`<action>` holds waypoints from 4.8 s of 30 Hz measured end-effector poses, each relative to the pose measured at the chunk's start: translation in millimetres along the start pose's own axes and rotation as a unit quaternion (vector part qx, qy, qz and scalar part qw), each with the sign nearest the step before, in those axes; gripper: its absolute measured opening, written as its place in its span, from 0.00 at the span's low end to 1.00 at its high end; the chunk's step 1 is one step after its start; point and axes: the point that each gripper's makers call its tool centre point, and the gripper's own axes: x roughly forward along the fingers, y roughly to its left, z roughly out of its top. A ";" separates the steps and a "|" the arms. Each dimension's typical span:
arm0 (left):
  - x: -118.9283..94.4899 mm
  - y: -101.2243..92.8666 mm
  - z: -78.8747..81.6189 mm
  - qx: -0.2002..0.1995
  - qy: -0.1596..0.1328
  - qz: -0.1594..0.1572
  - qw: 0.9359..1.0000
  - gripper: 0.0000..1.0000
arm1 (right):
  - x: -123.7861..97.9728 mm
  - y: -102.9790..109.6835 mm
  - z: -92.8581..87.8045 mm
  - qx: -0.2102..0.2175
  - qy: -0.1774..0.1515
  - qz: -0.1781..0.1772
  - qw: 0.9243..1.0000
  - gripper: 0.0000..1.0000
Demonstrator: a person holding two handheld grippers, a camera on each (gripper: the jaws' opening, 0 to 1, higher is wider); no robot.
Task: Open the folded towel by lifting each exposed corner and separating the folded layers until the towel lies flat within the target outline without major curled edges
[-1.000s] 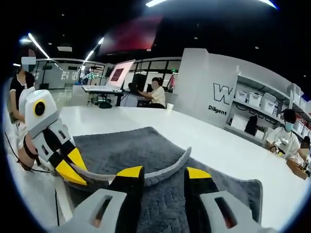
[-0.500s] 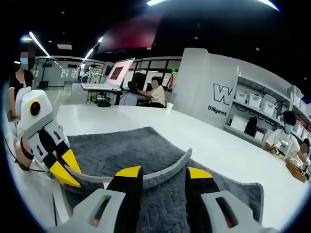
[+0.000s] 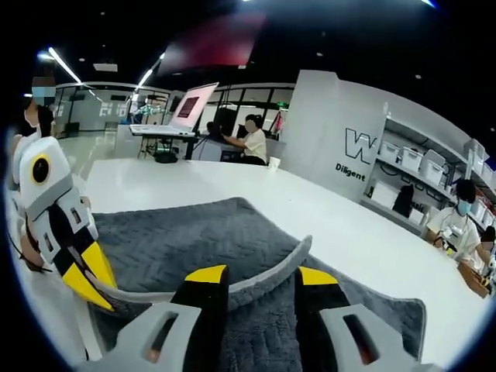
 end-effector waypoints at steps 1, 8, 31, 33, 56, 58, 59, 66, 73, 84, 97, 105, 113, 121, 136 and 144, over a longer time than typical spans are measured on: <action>-0.1 -0.4 -0.3 -0.001 0.000 -0.001 1.000 0.01 | 0.7 2.5 0.1 0.000 0.000 0.001 1.000 0.30; -0.4 -1.6 -0.3 -0.002 -0.001 -0.002 1.000 0.01 | 10.0 0.3 -4.7 0.001 0.013 0.009 1.000 0.29; 1.8 -8.0 -1.0 -0.002 -0.001 -0.012 1.000 0.01 | 37.8 1.3 -12.6 0.031 0.033 0.022 0.999 0.29; 1.9 -8.3 -1.3 -0.002 -0.001 -0.013 1.000 0.01 | 39.9 0.7 -13.5 0.033 0.035 0.022 0.999 0.29; 6.1 -12.0 -7.3 0.006 0.008 -0.020 1.000 0.01 | 62.4 -6.3 -28.8 0.032 0.077 0.026 0.996 0.31; 6.6 -12.5 -7.4 0.005 0.007 -0.021 1.000 0.01 | 66.5 -8.2 -30.0 0.025 0.084 0.022 0.996 0.31; 6.7 -12.8 -7.4 0.004 0.007 -0.022 1.000 0.01 | 67.5 -8.4 -30.3 0.025 0.085 0.023 0.996 0.31; 6.7 -11.7 -7.6 0.006 0.008 -0.022 1.000 0.01 | 71.3 -11.2 -32.8 0.026 0.092 0.017 0.995 0.30; 5.6 -11.9 -8.0 0.007 0.008 -0.020 1.000 0.01 | 70.4 -17.9 -37.2 0.034 0.099 0.003 0.994 0.29; 2.6 -6.3 -3.9 0.006 0.004 -0.013 1.000 0.01 | 69.2 -26.5 -37.6 0.051 0.101 -0.005 0.994 0.28; 1.7 -5.7 0.4 0.006 -0.002 -0.017 1.000 0.01 | 77.1 -29.7 -37.1 0.059 0.105 -0.021 0.993 0.28; 1.7 -4.7 1.0 0.006 -0.004 -0.017 1.000 0.01 | 80.0 -31.4 -39.5 0.064 0.109 -0.025 0.992 0.28; 5.6 -7.9 -1.2 0.009 0.000 -0.023 1.000 0.01 | 85.5 -34.2 -41.1 0.063 0.114 -0.038 0.991 0.27; 5.0 -5.8 -0.7 0.007 -0.002 -0.022 1.000 0.01 | 89.3 -34.1 -40.4 0.049 0.117 -0.039 0.991 0.27; 5.6 -9.6 -2.1 0.007 0.000 -0.026 1.000 0.01 | 100.9 -45.4 -45.5 0.066 0.122 -0.056 0.989 0.23; 4.6 -10.6 -3.3 0.007 0.002 -0.024 1.000 0.01 | 105.2 -55.5 -48.6 0.068 0.120 -0.071 0.988 0.24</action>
